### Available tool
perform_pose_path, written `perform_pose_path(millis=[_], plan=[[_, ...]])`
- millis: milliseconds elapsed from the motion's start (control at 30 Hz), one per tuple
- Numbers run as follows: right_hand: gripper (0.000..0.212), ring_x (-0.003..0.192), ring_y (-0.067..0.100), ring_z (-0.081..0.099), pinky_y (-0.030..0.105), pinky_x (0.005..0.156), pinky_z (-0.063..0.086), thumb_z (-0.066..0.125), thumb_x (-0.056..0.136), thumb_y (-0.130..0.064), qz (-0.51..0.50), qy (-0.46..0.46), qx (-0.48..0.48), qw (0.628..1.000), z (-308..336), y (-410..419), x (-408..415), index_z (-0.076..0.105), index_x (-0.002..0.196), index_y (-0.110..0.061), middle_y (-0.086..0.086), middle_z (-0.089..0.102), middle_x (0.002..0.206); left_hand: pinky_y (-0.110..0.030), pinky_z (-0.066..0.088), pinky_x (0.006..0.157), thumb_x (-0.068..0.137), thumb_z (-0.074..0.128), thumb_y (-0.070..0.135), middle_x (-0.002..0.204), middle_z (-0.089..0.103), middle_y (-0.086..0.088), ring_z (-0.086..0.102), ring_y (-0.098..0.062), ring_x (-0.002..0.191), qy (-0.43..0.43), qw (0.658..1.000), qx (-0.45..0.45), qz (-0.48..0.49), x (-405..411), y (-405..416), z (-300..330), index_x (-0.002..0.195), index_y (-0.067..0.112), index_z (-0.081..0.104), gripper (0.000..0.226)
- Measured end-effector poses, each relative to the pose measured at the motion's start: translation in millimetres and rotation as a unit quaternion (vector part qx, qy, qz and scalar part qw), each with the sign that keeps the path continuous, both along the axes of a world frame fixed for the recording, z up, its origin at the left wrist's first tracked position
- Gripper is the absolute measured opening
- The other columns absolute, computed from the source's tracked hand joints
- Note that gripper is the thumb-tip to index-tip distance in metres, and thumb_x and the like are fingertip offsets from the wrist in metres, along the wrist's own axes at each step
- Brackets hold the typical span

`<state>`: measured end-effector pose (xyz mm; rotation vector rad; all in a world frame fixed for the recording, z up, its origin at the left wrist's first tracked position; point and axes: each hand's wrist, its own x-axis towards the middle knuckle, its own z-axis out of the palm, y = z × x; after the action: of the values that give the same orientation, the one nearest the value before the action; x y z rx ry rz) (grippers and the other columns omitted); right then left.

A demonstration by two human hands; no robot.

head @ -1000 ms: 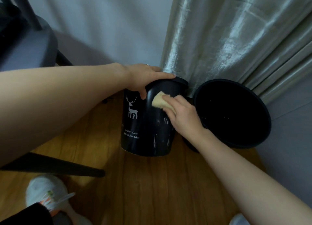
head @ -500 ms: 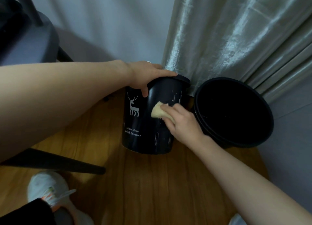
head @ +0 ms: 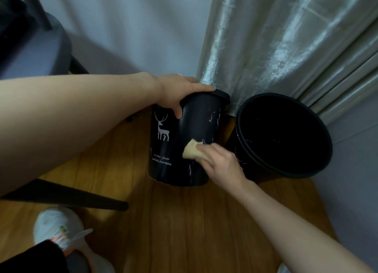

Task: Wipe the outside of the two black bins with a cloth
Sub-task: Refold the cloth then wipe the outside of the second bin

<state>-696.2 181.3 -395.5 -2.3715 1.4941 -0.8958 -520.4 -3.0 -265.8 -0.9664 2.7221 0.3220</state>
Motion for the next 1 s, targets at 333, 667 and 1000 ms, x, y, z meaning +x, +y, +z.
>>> perform_pose_path(millis=[333,667,1000], plan=[[0.034,0.078,0.019,0.061,0.03,0.066,0.057,0.075,0.084,-0.011,-0.051,-0.003,-0.016,0.999,2.4,-4.8,2.5,0.065,0.117,-0.008,0.007,0.06,0.095,-0.028,0.032,0.081,0.069,0.086,0.022,0.131,0.043,-0.005,0.05,-0.03,0.11,-0.006,1.0,-0.003,-0.002,-2.3,1.6,0.5,0.153,0.041,0.008,0.116],[0.027,0.076,0.016,0.061,0.029,0.061,0.058,0.056,0.091,-0.023,0.109,0.098,0.007,0.989,-16.8,23.0,-4.7,0.064,0.114,-0.012,0.004,0.059,0.093,-0.029,0.032,0.084,0.068,0.087,0.021,0.133,0.043,-0.006,0.049,-0.032,0.114,-0.004,1.0,-0.004,-0.004,-0.3,-0.8,-1.4,0.152,0.042,0.008,0.117],[0.03,0.078,0.015,0.06,0.028,0.063,0.058,0.057,0.09,-0.022,0.085,0.071,0.017,0.994,-22.4,30.5,1.7,0.059,0.119,-0.014,0.005,0.058,0.097,-0.032,0.035,0.085,0.068,0.087,0.022,0.133,0.043,-0.006,0.051,-0.032,0.111,-0.008,1.0,-0.005,-0.007,0.4,-2.6,-3.1,0.152,0.043,0.006,0.118]])
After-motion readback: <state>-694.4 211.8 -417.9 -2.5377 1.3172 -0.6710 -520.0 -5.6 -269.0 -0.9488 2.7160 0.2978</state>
